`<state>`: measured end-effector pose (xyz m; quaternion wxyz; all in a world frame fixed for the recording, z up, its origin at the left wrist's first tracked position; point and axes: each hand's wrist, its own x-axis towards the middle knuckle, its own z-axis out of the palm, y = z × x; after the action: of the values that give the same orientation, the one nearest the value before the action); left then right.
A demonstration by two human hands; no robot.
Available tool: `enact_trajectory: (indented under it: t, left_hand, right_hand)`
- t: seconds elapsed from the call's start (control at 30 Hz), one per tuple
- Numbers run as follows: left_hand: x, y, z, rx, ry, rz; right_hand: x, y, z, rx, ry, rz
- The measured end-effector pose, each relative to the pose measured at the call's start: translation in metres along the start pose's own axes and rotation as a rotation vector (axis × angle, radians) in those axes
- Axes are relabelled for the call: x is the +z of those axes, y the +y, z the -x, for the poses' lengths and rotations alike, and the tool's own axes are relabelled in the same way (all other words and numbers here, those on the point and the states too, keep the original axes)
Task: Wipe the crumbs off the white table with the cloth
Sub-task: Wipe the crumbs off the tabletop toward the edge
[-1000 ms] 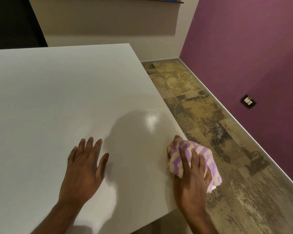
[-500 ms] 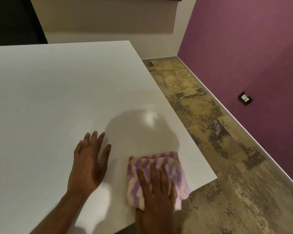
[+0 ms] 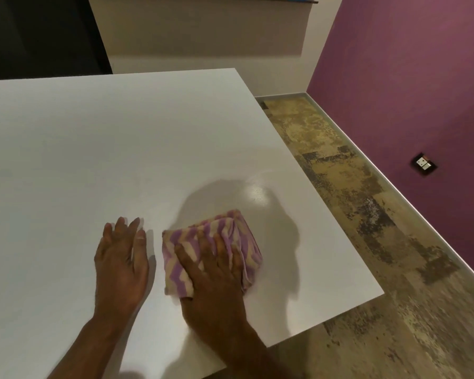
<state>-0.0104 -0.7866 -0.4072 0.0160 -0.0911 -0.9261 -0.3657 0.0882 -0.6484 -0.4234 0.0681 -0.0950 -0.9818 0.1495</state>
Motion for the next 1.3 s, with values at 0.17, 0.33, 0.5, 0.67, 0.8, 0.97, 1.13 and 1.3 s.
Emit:
enact_trajectory:
  t: [0.17, 0.33, 0.5, 0.67, 0.8, 0.97, 1.13, 1.3]
  left_hand:
    - [-0.001, 0.0, -0.002, 0.048, -0.019, -0.163]
    - [0.006, -0.004, -0.008, 0.143, -0.115, -0.394]
    - [0.008, -0.005, -0.009, 0.18, -0.169, -0.483]
    - [0.009, -0.007, -0.008, 0.181, -0.177, -0.477]
    - [0.01, -0.008, -0.009, 0.18, -0.175, -0.465]
    - [0.012, -0.009, -0.009, 0.179, -0.169, -0.467]
    - [0.012, -0.011, -0.009, 0.18, -0.157, -0.487]
    - [0.012, -0.009, -0.009, 0.193, -0.146, -0.51]
  right_hand:
    - [0.005, -0.008, -0.044, 0.044, 0.005, -0.056]
    - [0.005, -0.006, -0.075, 0.065, 0.015, -0.067]
    - [-0.001, 0.007, -0.103, 0.108, 0.014, -0.079]
    - [-0.01, 0.028, -0.126, 0.184, 0.027, -0.039]
    - [-0.02, 0.053, -0.137, 0.269, 0.054, -0.013]
    - [-0.034, 0.095, -0.146, 0.398, 0.063, 0.023]
    - [-0.043, 0.128, -0.128, 0.501, 0.14, 0.044]
    - [-0.056, 0.153, -0.092, 0.571, 0.124, 0.027]
